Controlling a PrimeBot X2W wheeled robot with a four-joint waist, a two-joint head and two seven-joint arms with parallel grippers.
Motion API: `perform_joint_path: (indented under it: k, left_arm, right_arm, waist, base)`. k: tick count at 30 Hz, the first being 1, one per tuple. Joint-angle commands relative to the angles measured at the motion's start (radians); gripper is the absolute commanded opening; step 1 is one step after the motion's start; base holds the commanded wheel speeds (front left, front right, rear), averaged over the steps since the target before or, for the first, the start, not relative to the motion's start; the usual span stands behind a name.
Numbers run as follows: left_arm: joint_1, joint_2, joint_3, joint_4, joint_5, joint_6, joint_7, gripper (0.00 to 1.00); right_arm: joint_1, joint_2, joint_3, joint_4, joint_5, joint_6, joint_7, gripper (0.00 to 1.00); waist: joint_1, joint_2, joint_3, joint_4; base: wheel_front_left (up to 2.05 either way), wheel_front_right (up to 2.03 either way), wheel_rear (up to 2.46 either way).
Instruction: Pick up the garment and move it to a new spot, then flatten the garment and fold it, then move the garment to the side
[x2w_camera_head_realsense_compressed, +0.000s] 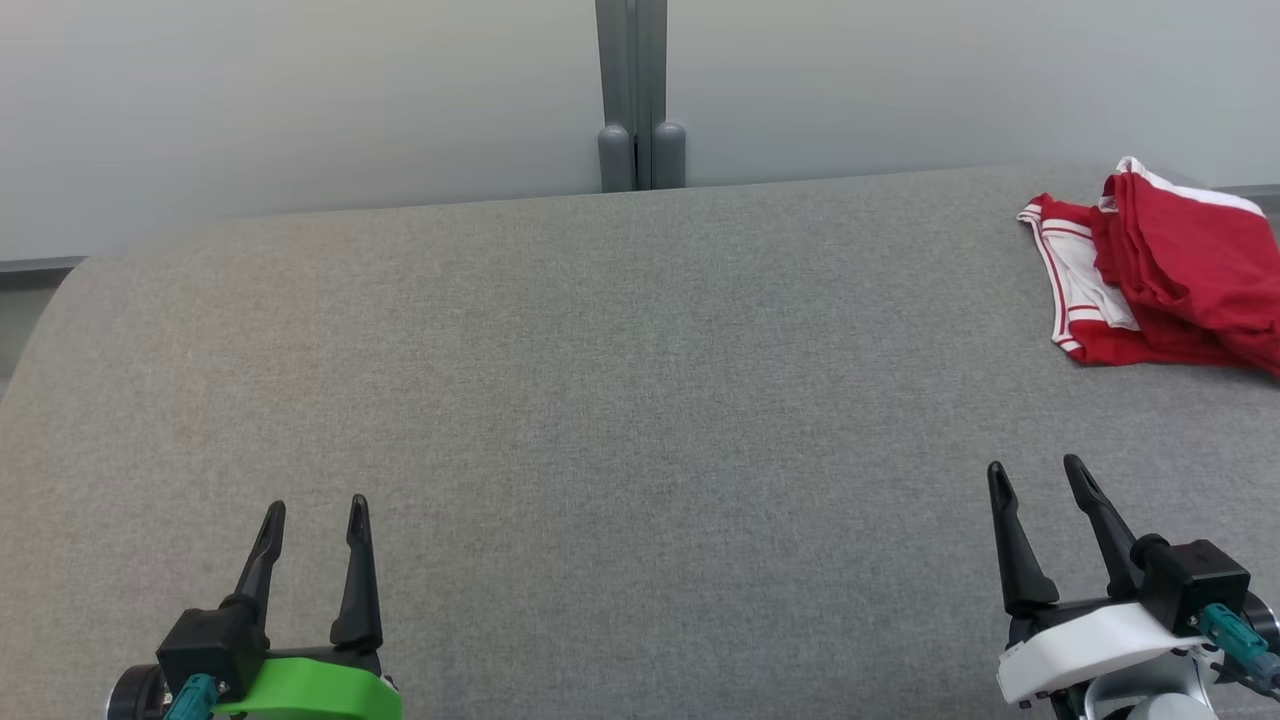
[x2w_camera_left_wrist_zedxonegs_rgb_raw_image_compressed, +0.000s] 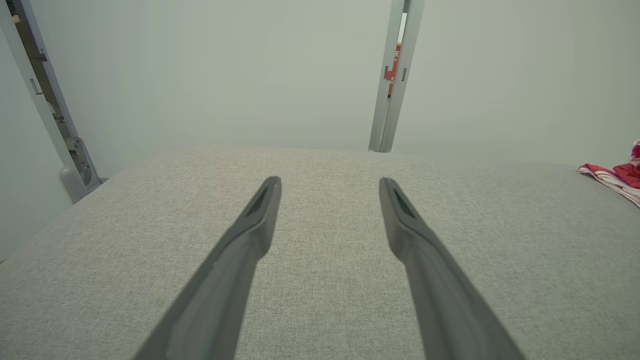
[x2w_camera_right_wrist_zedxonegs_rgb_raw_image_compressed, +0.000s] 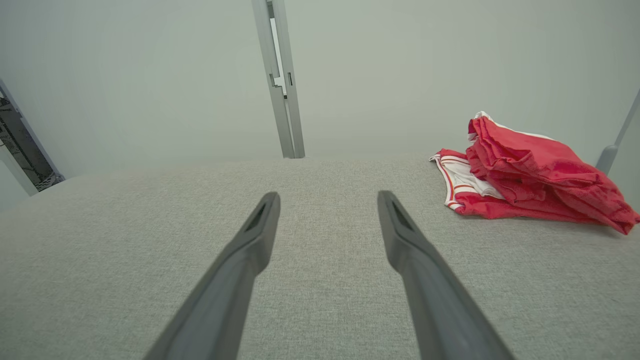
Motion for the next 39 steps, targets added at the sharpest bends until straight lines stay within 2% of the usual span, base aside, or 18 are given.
perform_joint_path:
  k: [1,17,18,21,39]
  left_arm:
    - [0.016,0.001,0.001,0.001,0.0,-0.004,-0.003,1.0]
    - [0.017,0.014,0.019,0.021,-0.016,-0.006,-0.003,1.0]
    - [0.004,0.007,0.014,0.022,-0.015,-0.005,0.0,0.0]
    - [0.006,0.001,0.014,0.046,-0.023,-0.005,0.008,0.0]
    - [-0.028,-0.008,0.048,0.049,-0.342,-0.018,0.095,0.0]
  right_arm:
    - [0.014,0.005,-0.003,-0.006,0.002,-0.002,0.0,1.0]
    - [0.023,0.008,0.002,0.007,0.006,-0.002,0.001,1.0]
    - [0.017,0.011,0.003,0.008,0.002,0.0,0.001,0.0]
    - [0.02,0.017,0.003,0.028,0.01,0.0,0.003,0.0]
    - [-0.022,0.025,-0.023,0.051,0.344,0.0,0.083,0.0]
  waist:
    - [0.0001,0.0,-0.012,-0.002]
    - [0.0001,0.0,-0.037,-0.011]
    - [0.0001,0.0,-0.037,-0.011]
    - [0.0001,0.0,-0.037,-0.011]
    - [0.0001,0.0,-0.032,-0.014]
  base:
    - [0.0,0.0,0.0]
    - [0.0,0.0,0.0]
    - [0.0,0.0,0.0]
    - [0.0,0.0,0.0]
    - [0.0,0.0,0.0]
